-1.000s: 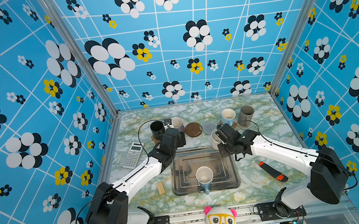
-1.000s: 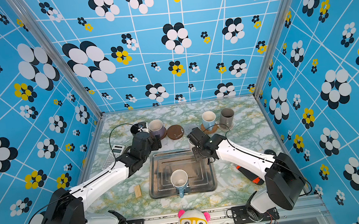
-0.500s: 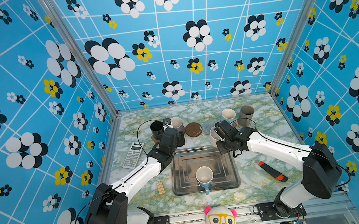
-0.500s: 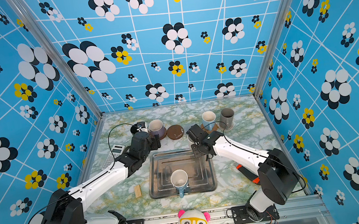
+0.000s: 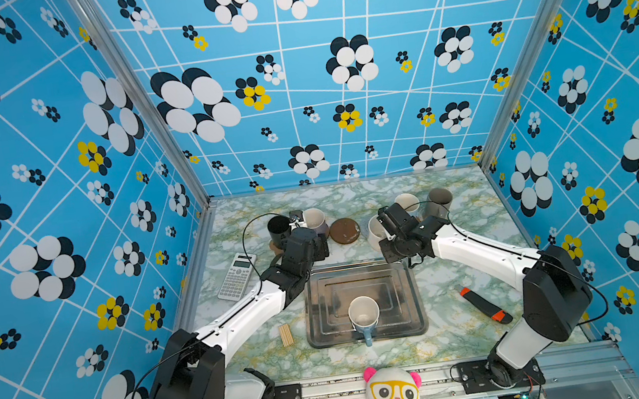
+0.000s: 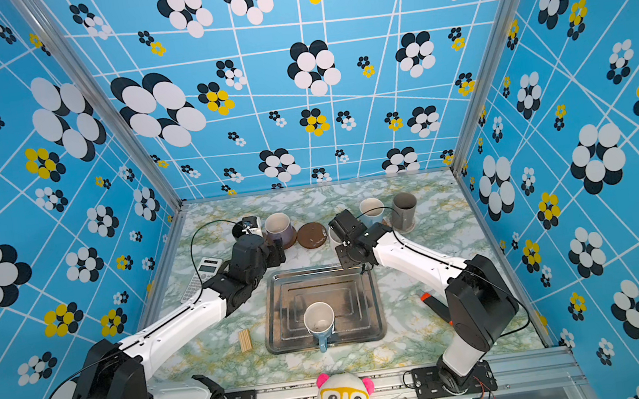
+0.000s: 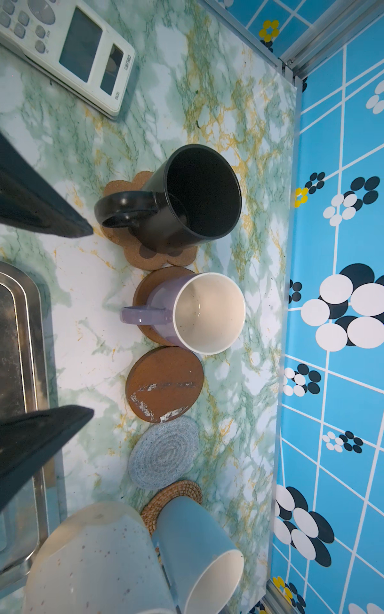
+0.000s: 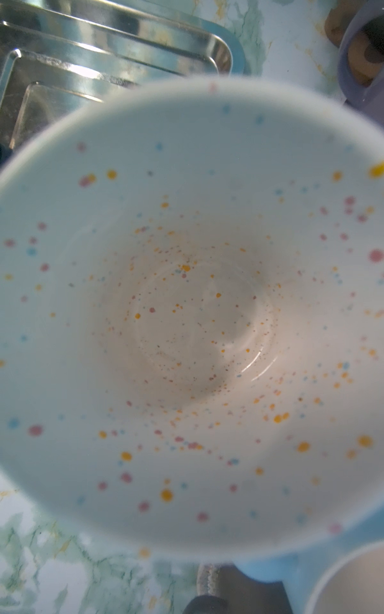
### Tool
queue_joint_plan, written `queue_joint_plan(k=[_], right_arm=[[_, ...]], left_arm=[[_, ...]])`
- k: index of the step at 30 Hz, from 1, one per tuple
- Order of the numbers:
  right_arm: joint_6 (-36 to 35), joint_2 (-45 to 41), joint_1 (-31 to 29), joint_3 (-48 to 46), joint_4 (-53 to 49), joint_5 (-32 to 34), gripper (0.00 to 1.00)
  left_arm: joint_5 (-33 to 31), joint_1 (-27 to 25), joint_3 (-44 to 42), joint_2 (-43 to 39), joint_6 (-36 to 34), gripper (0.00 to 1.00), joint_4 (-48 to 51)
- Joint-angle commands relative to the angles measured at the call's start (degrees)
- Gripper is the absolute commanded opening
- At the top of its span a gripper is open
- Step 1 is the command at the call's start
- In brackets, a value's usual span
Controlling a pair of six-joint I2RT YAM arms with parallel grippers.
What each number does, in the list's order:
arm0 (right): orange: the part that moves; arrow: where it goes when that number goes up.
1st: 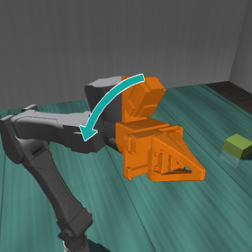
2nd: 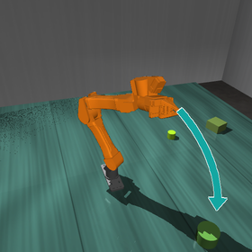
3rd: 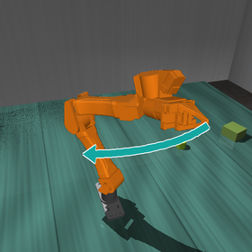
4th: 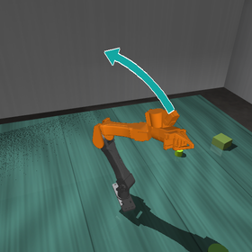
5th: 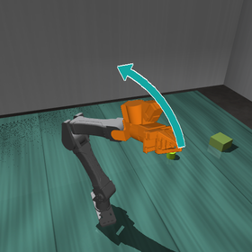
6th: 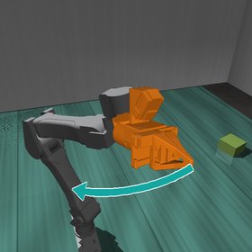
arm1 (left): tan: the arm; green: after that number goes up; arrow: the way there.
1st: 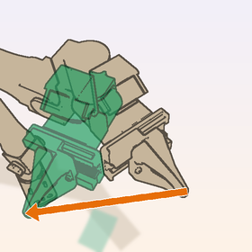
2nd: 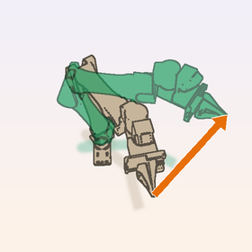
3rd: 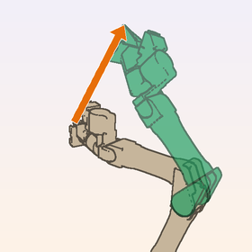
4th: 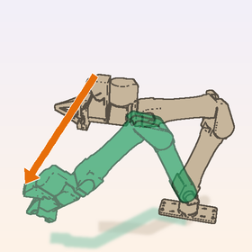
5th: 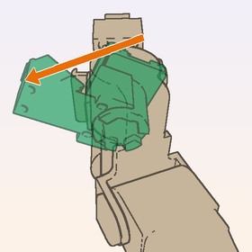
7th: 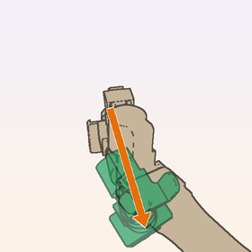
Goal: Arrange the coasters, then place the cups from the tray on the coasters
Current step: 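Lower the speckled mug onto the grey woven coaster with the right gripper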
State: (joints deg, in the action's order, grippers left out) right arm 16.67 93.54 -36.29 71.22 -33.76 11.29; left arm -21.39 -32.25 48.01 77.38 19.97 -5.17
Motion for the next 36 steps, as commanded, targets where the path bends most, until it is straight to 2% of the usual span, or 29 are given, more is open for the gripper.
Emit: queue_joint_plan(k=[1, 36], right_arm=[[-1.02, 0.29, 0.91, 3.75, 4.18, 0.23, 0.00], [-4.23, 12.51, 5.49, 16.55, 1.85, -2.58, 0.00]], left_arm=[[-0.06, 0.70, -1.43, -1.67, 0.51, 0.80, 0.51], [-0.08, 1.22, -1.95, -2.50, 0.57, 0.80, 0.77]])
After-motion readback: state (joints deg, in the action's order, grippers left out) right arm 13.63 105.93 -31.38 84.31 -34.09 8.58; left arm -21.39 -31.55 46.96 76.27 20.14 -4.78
